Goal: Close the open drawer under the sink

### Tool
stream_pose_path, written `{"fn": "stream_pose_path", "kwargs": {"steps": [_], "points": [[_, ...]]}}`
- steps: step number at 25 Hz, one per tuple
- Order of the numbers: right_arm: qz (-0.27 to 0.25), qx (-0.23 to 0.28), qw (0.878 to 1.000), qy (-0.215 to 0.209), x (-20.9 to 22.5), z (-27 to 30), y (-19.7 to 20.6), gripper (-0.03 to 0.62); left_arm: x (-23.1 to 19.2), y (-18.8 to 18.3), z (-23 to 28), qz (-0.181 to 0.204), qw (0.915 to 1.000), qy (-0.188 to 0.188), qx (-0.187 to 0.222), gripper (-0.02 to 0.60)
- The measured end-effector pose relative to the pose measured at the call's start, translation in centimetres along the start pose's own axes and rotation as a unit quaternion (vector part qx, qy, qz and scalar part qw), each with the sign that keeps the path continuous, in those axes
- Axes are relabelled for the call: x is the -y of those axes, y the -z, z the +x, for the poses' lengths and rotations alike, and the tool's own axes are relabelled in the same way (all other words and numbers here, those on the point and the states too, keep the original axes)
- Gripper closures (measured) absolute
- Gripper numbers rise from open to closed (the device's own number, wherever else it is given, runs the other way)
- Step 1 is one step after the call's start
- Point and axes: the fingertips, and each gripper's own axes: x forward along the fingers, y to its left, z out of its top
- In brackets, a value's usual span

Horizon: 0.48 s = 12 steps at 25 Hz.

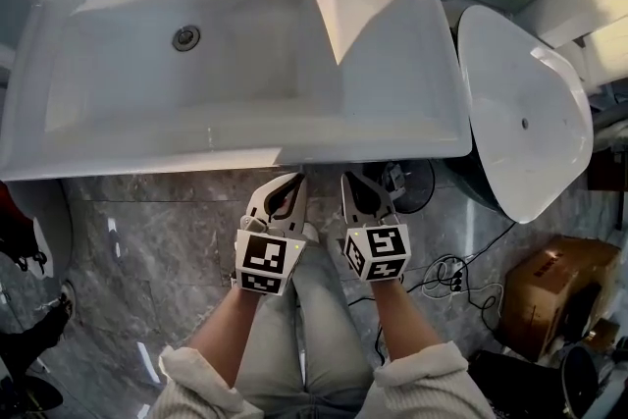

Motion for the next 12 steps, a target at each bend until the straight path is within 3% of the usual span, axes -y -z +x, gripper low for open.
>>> {"fn": "stream_pose_path", "kwargs": {"steps": [7,12], "points": [[0.004,0.007,1.0,-0.027,-2.5,-3.5,-2.4,0.585,1.0,-3.1,-3.4,-0.014,0.9996,-0.02,0.013,0.566],[-0.001,0.032,0.999,-0.042,-3.6,-6.5,-6.5,0.583,2.9,-6.7,-5.9,-0.013,0.9992,-0.025,0.028,0.566]]}}
